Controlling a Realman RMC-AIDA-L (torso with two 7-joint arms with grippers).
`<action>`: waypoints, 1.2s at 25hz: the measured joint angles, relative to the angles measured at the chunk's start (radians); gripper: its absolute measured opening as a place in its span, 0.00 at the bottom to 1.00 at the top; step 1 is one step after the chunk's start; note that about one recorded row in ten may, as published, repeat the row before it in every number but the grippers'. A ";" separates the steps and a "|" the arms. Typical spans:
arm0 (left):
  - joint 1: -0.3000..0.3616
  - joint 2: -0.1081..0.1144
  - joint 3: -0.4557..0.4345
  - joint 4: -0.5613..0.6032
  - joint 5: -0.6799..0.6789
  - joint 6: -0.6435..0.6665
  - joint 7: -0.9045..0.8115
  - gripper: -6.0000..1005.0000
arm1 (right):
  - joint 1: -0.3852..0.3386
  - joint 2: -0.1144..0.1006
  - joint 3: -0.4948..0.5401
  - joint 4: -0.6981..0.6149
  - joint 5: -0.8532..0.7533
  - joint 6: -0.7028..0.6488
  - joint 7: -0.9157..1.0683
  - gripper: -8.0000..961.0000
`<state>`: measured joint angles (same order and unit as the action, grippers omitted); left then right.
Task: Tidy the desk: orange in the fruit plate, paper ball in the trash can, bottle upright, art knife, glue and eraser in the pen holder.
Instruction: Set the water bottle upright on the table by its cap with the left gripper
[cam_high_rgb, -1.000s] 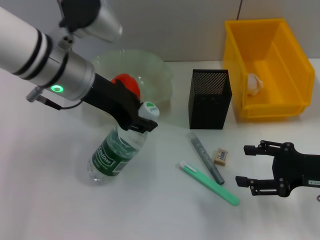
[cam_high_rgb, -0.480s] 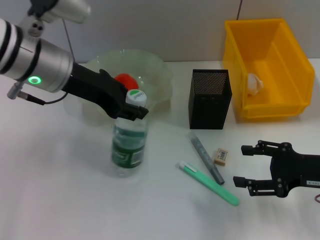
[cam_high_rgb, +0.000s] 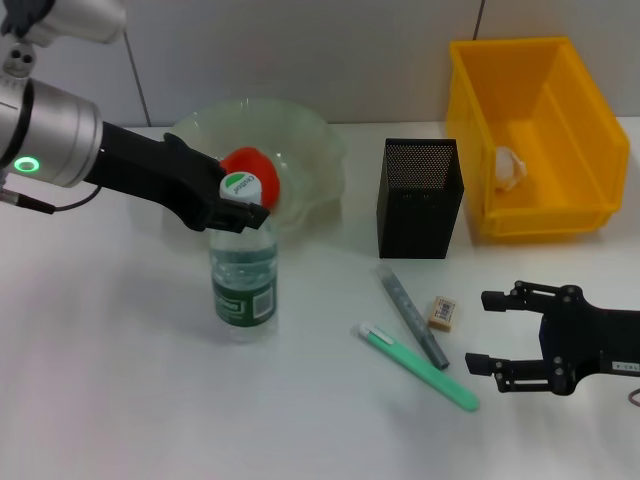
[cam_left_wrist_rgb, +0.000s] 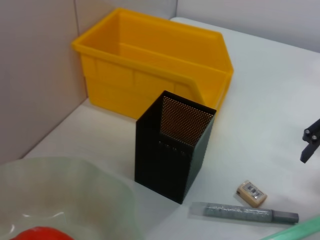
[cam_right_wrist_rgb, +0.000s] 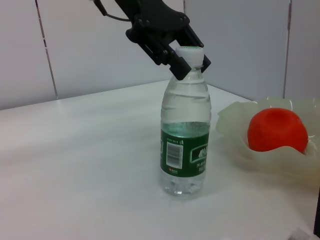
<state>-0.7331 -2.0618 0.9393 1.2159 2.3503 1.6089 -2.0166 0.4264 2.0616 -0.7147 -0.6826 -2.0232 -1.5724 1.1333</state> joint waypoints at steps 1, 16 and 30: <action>0.006 0.000 -0.004 0.004 -0.005 0.000 0.001 0.45 | 0.000 0.000 0.000 0.000 0.002 0.000 0.000 0.85; 0.084 0.012 -0.065 0.059 -0.034 -0.011 0.031 0.48 | -0.006 0.000 0.000 0.000 0.009 -0.010 0.001 0.85; 0.121 0.014 -0.068 0.060 -0.027 -0.105 0.040 0.50 | -0.006 0.000 0.000 0.000 0.010 -0.011 0.002 0.85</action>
<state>-0.6118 -2.0479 0.8712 1.2762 2.3229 1.5040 -1.9768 0.4208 2.0616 -0.7148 -0.6826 -2.0137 -1.5832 1.1351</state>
